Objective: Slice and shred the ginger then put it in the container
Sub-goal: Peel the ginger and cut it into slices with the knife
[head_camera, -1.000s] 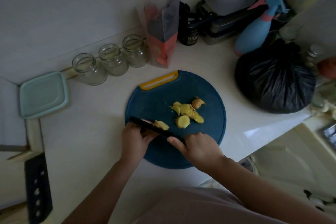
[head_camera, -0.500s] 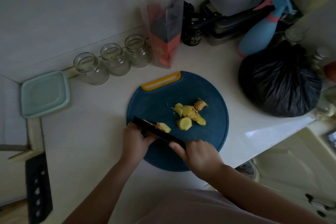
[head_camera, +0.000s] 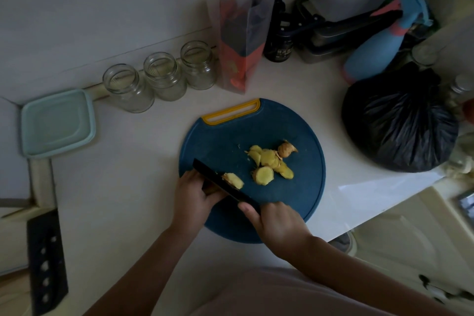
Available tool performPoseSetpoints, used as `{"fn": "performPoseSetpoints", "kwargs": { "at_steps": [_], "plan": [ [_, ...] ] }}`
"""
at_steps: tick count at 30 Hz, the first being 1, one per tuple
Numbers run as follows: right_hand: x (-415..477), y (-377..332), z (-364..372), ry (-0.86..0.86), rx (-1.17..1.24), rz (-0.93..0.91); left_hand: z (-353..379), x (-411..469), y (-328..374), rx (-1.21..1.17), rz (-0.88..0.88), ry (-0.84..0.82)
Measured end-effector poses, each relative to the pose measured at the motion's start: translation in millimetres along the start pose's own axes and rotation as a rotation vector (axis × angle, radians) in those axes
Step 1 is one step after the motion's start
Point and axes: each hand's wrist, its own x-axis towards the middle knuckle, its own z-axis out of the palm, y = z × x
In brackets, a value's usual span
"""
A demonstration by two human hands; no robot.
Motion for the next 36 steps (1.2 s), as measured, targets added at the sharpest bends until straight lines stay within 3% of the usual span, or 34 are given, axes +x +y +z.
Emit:
{"fn": "performPoseSetpoints", "kwargs": {
  "at_steps": [20, 30, 36],
  "plan": [
    [18.3, -29.7, -6.1, -0.104, 0.023, 0.14, 6.6, -1.1, -4.6, 0.154, 0.028, 0.002],
    [44.1, -43.5, -6.7, -0.086, 0.017, 0.047, 4.0, 1.7, -4.8, 0.109, -0.016, -0.025],
    [20.7, -31.7, -11.8, -0.085, 0.026, 0.093, 1.2, -0.2, -0.9, 0.084, 0.028, 0.03]
  ]
}}
